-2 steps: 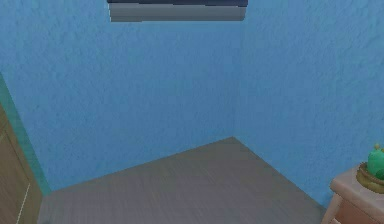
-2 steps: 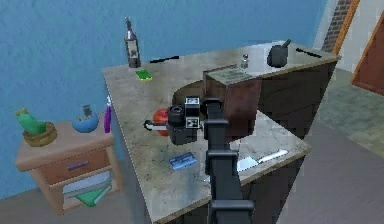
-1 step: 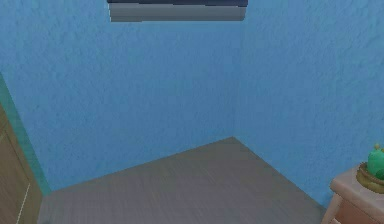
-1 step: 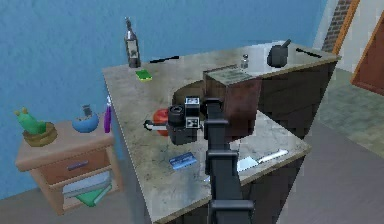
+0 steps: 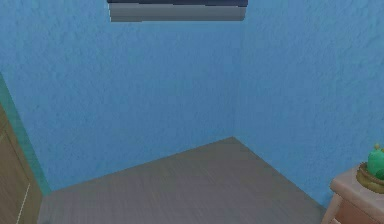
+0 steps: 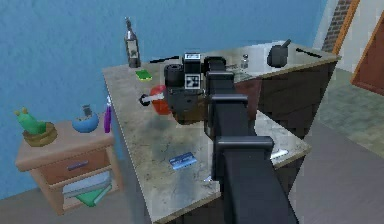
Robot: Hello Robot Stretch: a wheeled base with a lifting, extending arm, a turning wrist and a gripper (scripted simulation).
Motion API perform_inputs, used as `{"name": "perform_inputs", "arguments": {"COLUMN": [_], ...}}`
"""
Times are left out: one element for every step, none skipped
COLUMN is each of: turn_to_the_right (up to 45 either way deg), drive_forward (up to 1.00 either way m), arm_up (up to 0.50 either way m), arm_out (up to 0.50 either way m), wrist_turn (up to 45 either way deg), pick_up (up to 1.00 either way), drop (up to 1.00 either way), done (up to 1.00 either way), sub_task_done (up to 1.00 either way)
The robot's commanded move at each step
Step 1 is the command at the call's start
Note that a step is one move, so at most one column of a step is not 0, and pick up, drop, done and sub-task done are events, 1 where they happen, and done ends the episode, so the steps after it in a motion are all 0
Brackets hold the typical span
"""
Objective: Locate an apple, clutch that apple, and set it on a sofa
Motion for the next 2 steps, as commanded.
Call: {"name": "perform_inputs", "arguments": {"turn_to_the_right": [0.0, 0.0], "drive_forward": [0.00, 0.00], "arm_up": [0.00, 0.00], "arm_out": [0.00, 0.00], "wrist_turn": [-45.0, -45.0], "pick_up": [0.00, 0.00], "drop": [0.00, 0.00], "done": [0.00, 0.00], "sub_task_done": [0.00, 0.00]}}
